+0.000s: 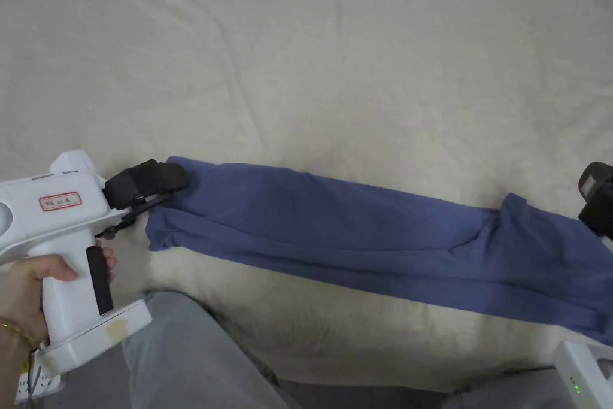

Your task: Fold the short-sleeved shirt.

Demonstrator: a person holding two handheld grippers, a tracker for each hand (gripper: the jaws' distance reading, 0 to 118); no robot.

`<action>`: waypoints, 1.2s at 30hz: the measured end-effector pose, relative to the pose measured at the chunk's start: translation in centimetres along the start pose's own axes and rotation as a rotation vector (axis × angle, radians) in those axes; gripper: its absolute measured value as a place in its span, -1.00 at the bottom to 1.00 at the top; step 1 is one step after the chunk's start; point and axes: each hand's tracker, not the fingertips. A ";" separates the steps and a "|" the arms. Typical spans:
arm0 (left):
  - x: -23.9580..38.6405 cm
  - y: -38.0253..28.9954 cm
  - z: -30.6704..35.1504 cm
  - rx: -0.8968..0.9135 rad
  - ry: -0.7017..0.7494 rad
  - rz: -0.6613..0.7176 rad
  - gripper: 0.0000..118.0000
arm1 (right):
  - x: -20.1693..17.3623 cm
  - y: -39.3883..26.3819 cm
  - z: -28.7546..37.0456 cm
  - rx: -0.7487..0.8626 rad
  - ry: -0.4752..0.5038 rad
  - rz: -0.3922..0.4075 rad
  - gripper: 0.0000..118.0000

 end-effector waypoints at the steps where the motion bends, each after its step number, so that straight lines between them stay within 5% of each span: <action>1: 0.0 0.0 -0.3 -0.019 -0.023 0.025 1.00 | 0.0 0.0 0.0 -0.003 0.001 -0.001 -0.98; 7: 1.1 -0.5 -1.1 -0.059 -0.032 -0.022 1.00 | -0.1 -0.3 0.0 -0.014 0.010 -0.006 -0.98; 9: 1.1 -0.5 -1.3 -0.085 -0.066 0.001 0.82 | -0.2 -0.4 0.1 -0.015 0.017 -0.008 -0.98; 11: 1.5 -0.8 -1.5 -0.086 -0.053 -0.009 0.52 | -0.1 -0.5 0.3 -0.012 0.022 -0.008 -0.98; 14: 1.6 -0.7 -1.4 -0.071 0.069 -0.030 -0.68 | 0.1 -0.5 0.6 -0.007 0.028 -0.013 -0.98; 15: 1.6 -0.6 -1.4 -0.068 0.107 -0.020 -0.74 | 0.1 -0.5 0.8 -0.006 0.032 -0.014 -0.98; 18: 2.2 -0.8 -1.5 -0.079 0.117 0.020 -0.76 | 0.4 -0.5 1.2 0.004 0.035 -0.016 -0.98; 24: 9.8 -0.8 0.3 -0.027 0.232 -0.173 -0.79 | 1.6 -0.2 2.3 0.031 0.034 -0.015 -0.98; 31: 21.8 -4.3 2.6 0.020 0.096 -0.540 -0.79 | 3.4 0.0 3.9 0.079 0.022 -0.053 -0.98; 36: 26.4 -8.4 -2.7 -0.082 0.033 -0.593 -0.79 | 4.6 -0.2 5.1 0.106 0.021 -0.081 -0.98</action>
